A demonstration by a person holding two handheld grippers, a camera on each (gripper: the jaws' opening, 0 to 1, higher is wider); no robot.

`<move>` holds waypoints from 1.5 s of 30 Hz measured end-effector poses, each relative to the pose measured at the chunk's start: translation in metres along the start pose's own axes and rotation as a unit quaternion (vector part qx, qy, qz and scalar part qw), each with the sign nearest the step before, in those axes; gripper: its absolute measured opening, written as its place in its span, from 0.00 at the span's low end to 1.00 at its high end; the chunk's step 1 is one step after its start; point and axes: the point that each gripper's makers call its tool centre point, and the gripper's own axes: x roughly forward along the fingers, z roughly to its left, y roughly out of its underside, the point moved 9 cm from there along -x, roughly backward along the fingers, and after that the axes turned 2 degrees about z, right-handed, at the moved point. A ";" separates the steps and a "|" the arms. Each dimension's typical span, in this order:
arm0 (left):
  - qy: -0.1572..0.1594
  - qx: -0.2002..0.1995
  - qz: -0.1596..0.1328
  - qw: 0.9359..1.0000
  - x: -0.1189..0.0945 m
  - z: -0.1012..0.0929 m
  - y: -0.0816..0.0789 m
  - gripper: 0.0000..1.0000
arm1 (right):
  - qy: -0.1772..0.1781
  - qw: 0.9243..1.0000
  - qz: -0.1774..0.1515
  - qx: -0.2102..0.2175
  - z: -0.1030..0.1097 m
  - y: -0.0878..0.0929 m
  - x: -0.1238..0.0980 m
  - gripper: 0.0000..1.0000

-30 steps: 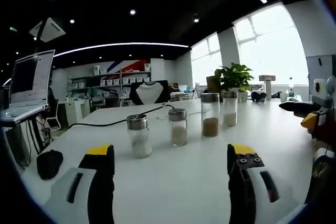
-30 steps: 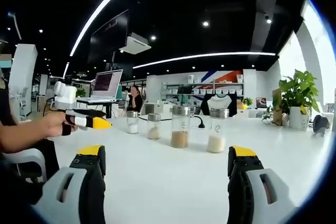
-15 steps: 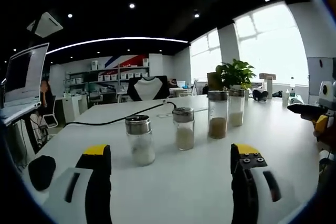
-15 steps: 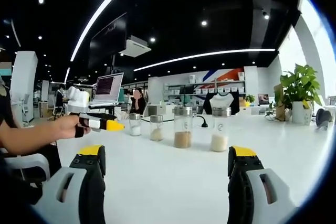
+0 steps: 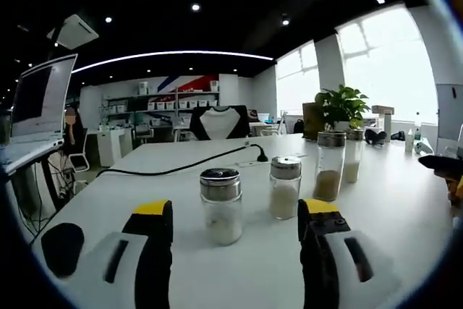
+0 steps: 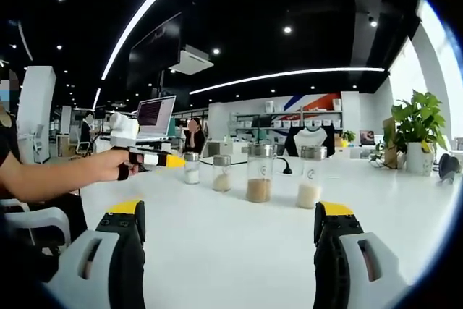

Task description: Rotate the seasoning bottle until the label or dispensing opening points toward the visible target arrow and the bottle remains upright within the marked orientation range

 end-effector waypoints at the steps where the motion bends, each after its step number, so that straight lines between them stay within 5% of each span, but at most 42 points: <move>1: 0.000 -0.003 -0.002 1.000 0.003 0.002 0.000 0.70 | -0.001 1.000 0.000 0.000 0.000 0.000 0.001 0.99; 14: -0.024 0.010 -0.011 1.000 0.041 0.011 -0.003 0.57 | -0.008 1.000 0.000 0.000 0.003 0.001 0.004 0.99; 22: -0.040 0.034 0.024 0.998 0.063 0.011 0.005 0.57 | -0.001 1.000 -0.001 0.002 -0.003 0.001 0.001 0.99; 45: -0.033 0.024 0.019 0.999 0.060 0.008 0.001 0.40 | 0.000 1.000 -0.003 0.002 -0.004 0.001 0.000 0.98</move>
